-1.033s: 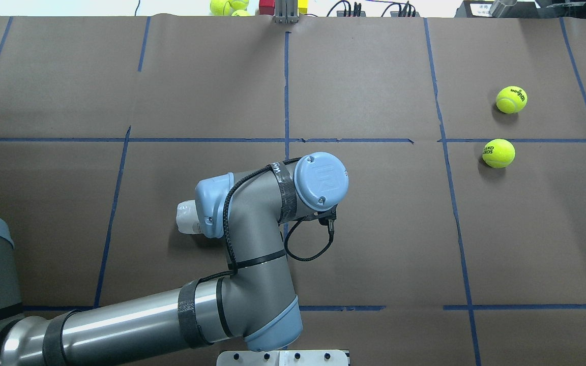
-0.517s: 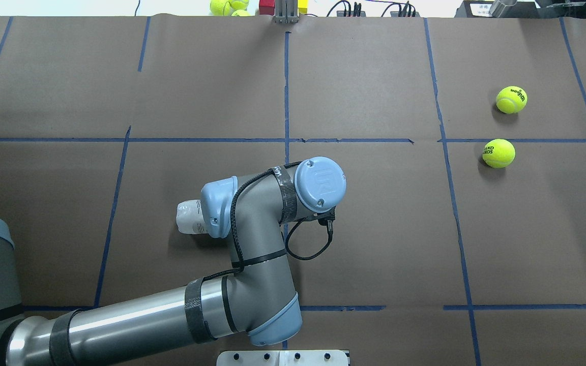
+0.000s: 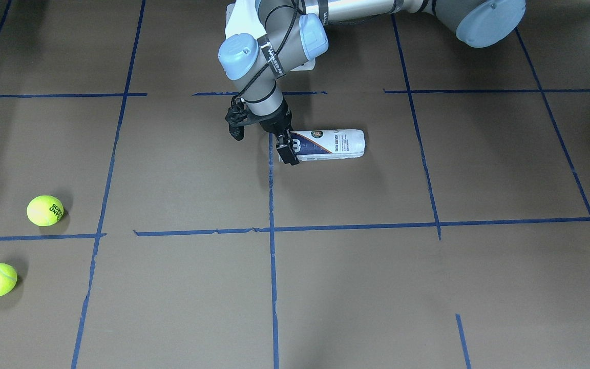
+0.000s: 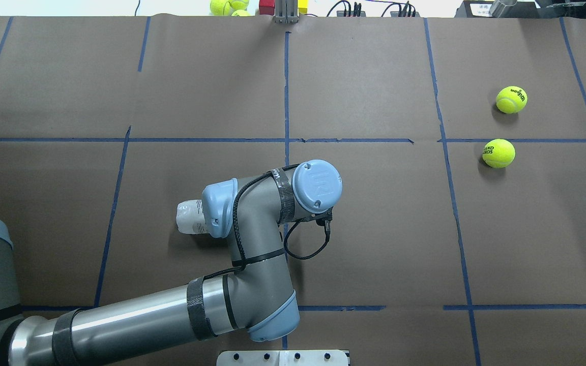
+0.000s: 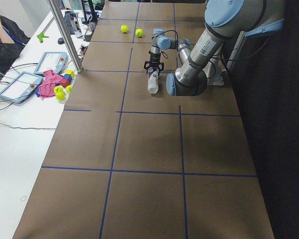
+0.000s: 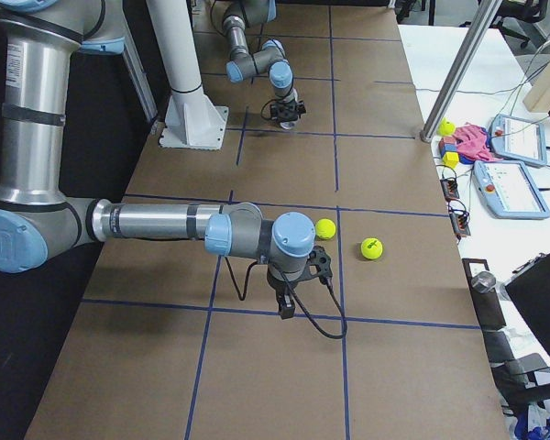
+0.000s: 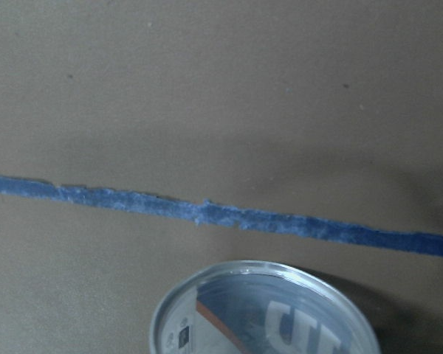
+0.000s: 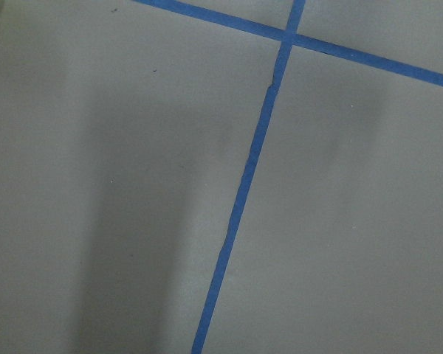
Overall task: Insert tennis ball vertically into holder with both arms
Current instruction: 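Hold the can closed in the left gripper, then lift the can with the left gripper and turn it upright, open end up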
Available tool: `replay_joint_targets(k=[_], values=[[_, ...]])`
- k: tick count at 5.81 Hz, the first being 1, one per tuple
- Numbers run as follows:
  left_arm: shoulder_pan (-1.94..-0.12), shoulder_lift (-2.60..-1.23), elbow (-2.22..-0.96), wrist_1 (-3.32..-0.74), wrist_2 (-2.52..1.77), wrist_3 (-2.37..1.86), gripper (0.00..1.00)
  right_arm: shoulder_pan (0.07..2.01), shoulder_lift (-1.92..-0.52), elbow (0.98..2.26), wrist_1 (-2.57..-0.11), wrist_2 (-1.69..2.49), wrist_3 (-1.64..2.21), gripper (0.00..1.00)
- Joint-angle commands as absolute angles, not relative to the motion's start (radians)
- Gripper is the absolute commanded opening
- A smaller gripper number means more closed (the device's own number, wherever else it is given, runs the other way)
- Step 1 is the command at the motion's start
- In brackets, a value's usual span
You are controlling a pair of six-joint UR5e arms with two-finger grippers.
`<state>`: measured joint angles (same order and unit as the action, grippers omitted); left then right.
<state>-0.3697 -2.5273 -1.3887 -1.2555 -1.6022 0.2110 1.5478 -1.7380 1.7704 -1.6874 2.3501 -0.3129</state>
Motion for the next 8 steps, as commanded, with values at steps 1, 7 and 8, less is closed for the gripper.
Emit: replay_joint_targets(k=[1,7,8], values=[[-0.37,-2.526,-1.388,-1.256,-1.601,0.21,0.78,1.548,-1.738,1.77,-1.687,2.35,-0.313,1.0],[-0.397,-2.534,-1.57,-1.273,-1.608,0.183,0.63,1.548,-1.738,1.77,-1.687,2.35,-0.313,1.0],[-0.417,-2.534,-1.659,-1.307,-1.611,0.143,0.63,1.548,-1.738,1.77,-1.687,2.35,-0.313,1.0]])
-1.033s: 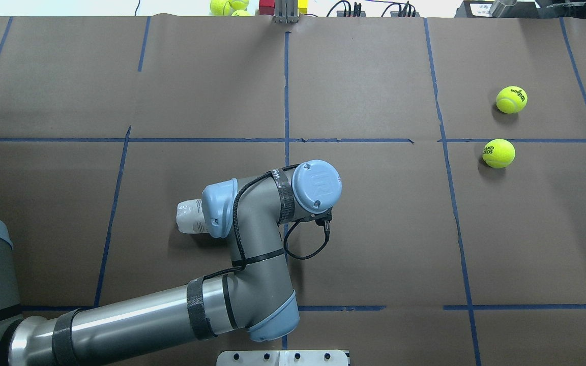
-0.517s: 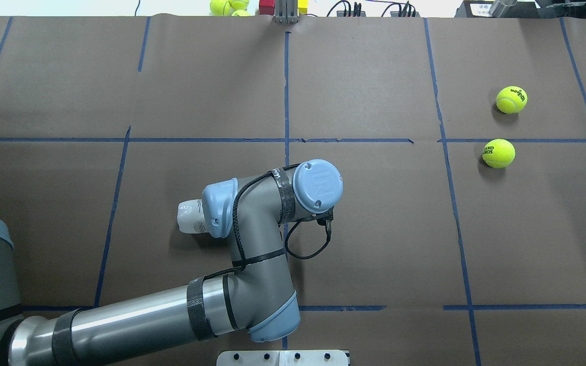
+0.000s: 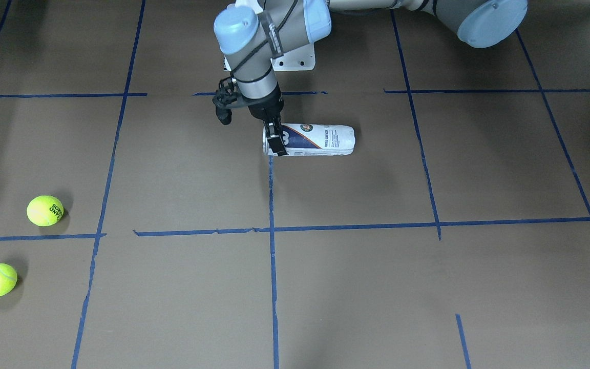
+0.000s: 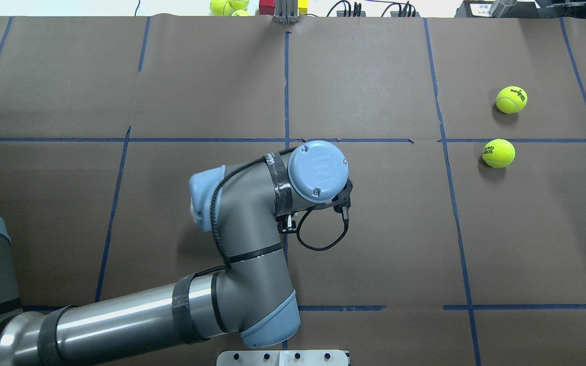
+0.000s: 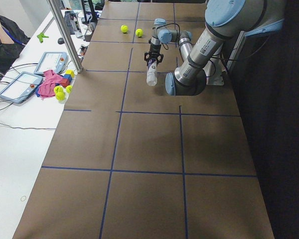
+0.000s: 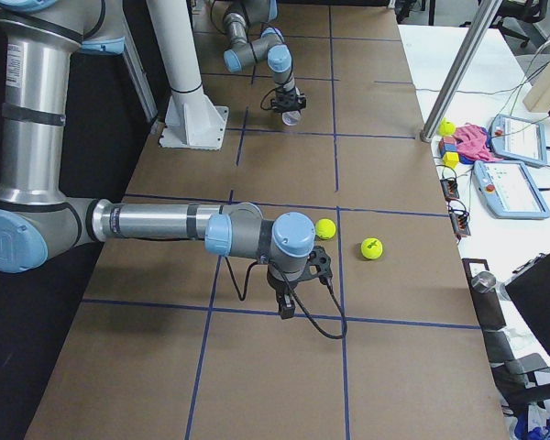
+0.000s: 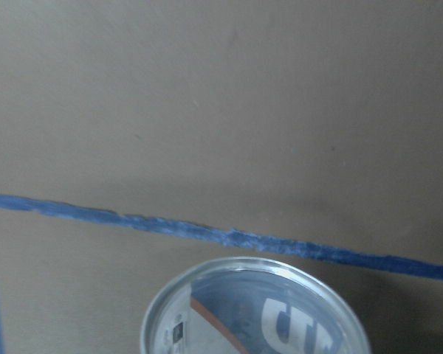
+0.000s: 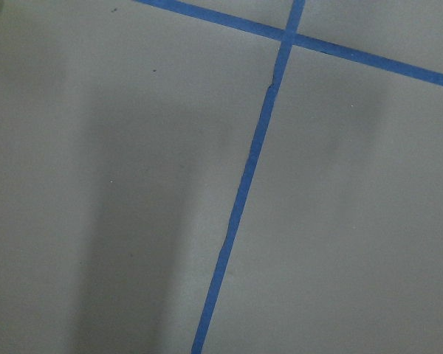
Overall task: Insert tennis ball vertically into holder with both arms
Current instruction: 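Lift the can with the left gripper and turn it upright, open end up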
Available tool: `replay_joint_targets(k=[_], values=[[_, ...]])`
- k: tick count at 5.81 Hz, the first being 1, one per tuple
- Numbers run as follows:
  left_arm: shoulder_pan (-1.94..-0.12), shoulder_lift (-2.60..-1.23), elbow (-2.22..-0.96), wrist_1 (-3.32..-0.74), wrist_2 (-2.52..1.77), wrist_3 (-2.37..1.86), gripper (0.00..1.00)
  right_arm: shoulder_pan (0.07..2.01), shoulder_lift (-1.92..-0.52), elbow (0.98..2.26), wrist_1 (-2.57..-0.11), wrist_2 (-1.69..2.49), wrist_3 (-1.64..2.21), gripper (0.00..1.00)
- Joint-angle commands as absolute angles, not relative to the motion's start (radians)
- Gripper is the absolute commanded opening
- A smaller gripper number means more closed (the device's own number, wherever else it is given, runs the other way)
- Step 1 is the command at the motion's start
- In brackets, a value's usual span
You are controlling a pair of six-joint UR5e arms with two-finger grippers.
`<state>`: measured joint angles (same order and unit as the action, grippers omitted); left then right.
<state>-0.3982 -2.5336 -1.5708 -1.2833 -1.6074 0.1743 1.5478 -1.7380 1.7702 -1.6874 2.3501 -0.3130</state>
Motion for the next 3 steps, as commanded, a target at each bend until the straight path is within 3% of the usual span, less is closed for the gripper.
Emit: replay_joint_targets(k=[1,3], values=[[-0.437,-2.534,-1.692,-1.41,-1.611,0.091,0.63,1.548,-1.738,1.77,-1.687,2.349,-0.313,1.0],[-0.477,-2.517,-1.692,-1.694,-1.692,-0.041,0.63,1.548,-1.738,1.772,-1.687,2.35,-0.313,1.0]])
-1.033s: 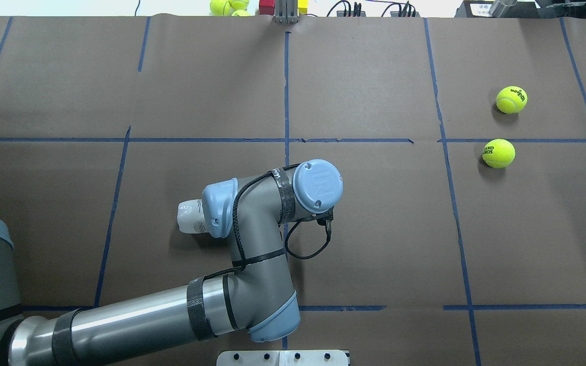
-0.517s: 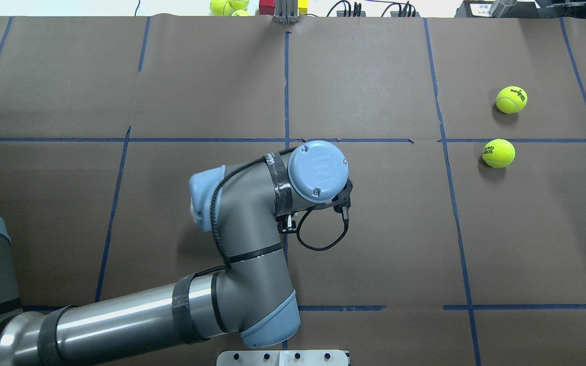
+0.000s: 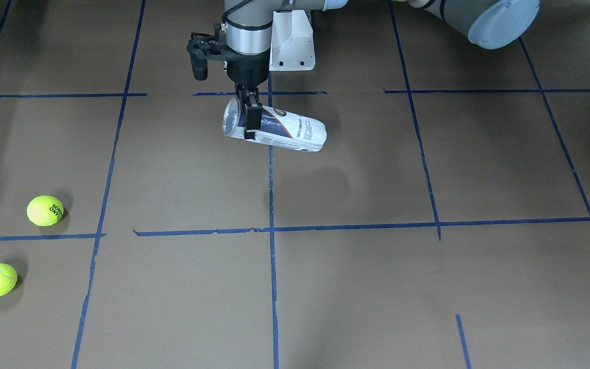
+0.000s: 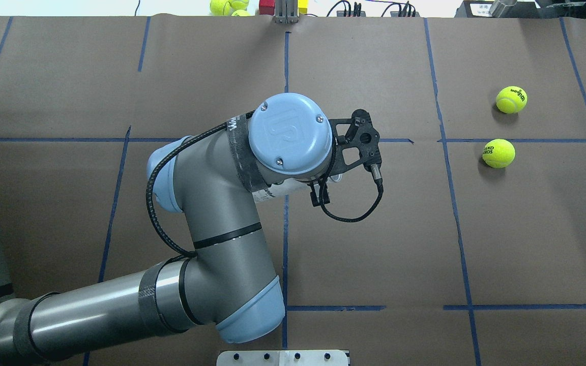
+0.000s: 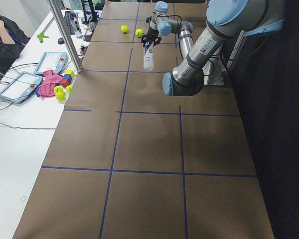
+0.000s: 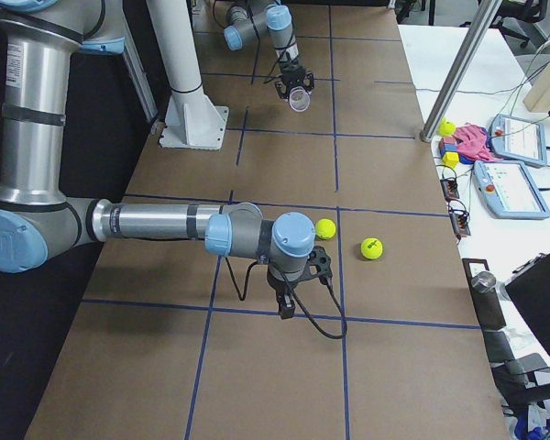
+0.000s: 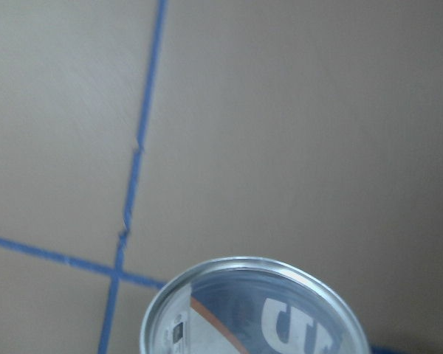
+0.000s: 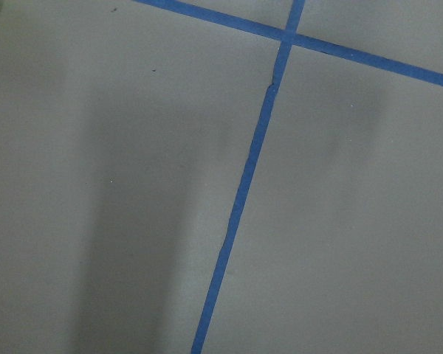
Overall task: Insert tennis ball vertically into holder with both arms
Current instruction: 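Lift the can with the left gripper and turn it upright, open end up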
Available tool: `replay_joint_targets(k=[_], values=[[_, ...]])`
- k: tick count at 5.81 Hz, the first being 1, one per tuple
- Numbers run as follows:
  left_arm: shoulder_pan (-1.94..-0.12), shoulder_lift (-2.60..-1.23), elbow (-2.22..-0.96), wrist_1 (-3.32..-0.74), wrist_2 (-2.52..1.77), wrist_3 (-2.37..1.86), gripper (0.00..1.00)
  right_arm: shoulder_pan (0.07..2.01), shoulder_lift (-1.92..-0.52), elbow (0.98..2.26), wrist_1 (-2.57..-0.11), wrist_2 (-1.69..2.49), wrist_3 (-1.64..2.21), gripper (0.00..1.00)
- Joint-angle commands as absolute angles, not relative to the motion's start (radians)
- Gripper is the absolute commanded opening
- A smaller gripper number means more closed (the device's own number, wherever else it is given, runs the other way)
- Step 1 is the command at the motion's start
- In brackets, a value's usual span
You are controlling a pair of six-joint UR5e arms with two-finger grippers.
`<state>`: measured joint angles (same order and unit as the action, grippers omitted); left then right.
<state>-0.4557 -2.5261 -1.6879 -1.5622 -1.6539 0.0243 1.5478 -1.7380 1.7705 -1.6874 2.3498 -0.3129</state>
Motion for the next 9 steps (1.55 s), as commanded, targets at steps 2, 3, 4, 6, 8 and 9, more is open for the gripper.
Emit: replay_joint_targets(k=[2,3,4,6,8,9], values=[[-0.486,-2.362,-1.689,-2.201,-1.695,-0.203,0.63,1.548,-1.738,1.775,-1.687,2.35,-0.313,1.0],[-0.501,-2.285,-1.684,-2.434,-1.694,-0.25,0.63,1.548,-1.738,1.775,-1.686,2.35,-0.313,1.0],[-0.523,-2.273,-1.677,-2.56,-1.69,-0.29,0.63,1.548,-1.738,1.778,-1.687,2.35,-0.311,1.0],[-0.534,-2.194,-1.596,-2.827,-1.651,-0.299,0.63,1.548,-1.736,1.779,-1.686,2.35,-0.311,1.0],[-0.526,-2.194,-1.377,-3.121,-1.608,-0.299,0.64,1.548,-1.736,1.779,-1.686,2.35,-0.313,1.0],[-0.526,-2.189,-1.371,-3.123,-1.609,-0.298,0.64,1.548,-1.736,1.779,-1.686,2.35,-0.313,1.0]])
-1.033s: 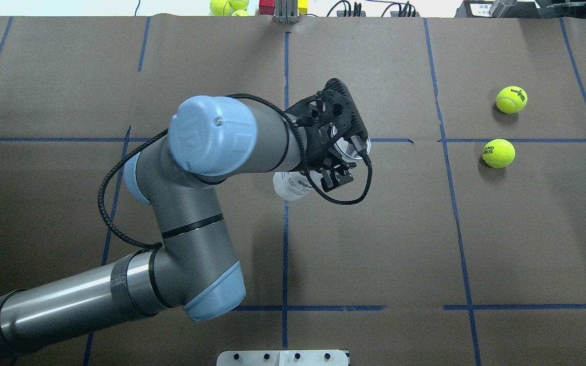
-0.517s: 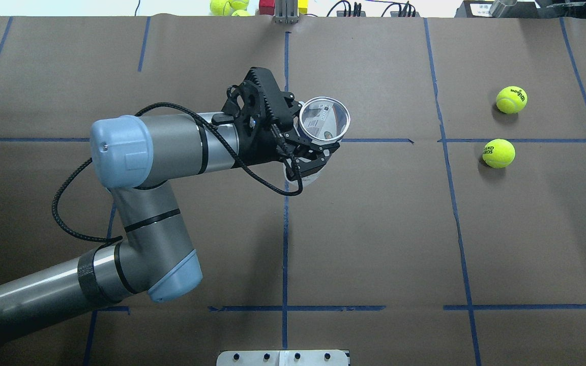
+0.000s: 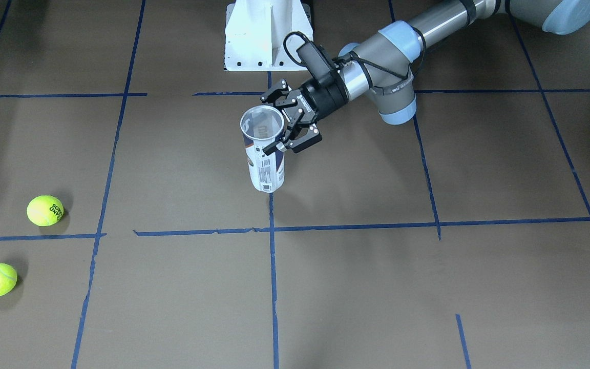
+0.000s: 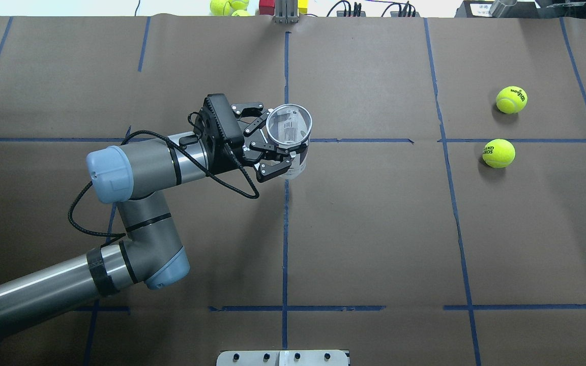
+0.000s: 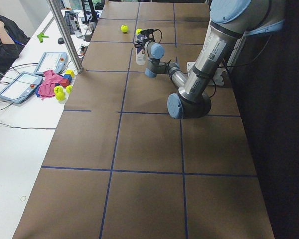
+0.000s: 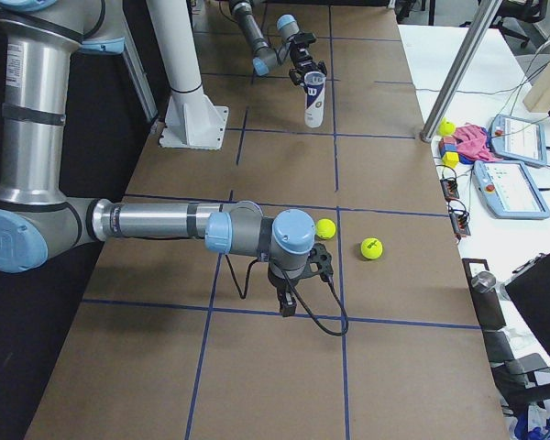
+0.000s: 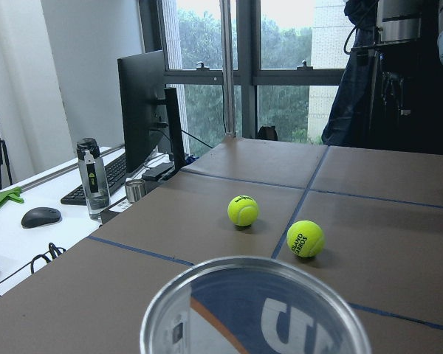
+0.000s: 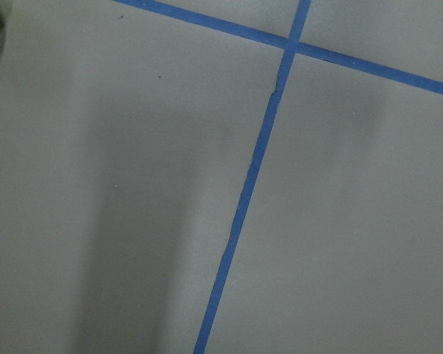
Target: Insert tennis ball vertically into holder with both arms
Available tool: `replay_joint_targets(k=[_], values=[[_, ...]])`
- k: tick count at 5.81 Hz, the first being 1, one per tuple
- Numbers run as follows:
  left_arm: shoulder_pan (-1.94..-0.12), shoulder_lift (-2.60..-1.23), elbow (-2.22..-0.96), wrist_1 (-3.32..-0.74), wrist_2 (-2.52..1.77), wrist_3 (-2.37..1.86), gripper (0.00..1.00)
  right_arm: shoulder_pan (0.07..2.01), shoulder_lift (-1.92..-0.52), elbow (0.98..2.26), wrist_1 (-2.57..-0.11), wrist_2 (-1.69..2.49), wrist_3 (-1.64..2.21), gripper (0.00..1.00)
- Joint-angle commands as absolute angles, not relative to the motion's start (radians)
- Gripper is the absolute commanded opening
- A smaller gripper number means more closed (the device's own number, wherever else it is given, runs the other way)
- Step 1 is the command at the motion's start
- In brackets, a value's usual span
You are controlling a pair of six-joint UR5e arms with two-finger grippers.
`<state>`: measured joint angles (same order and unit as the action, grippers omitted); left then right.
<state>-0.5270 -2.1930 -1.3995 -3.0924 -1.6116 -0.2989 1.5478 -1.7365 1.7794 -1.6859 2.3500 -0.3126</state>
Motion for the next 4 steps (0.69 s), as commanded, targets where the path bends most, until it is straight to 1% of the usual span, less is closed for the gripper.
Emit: replay_joint_targets(k=[1,4], values=[[-0.523,-2.183,-1.364,-3.125,-1.608,-0.301,0.64,1.548,-1.736,1.779,-1.687,2.35,-0.311,1.0],[-0.486,-2.189,-1.325,-3.129,-1.606,-0.301,0.66,1.548,-1.736,1.781,-1.686,2.35,-0.313,1.0]])
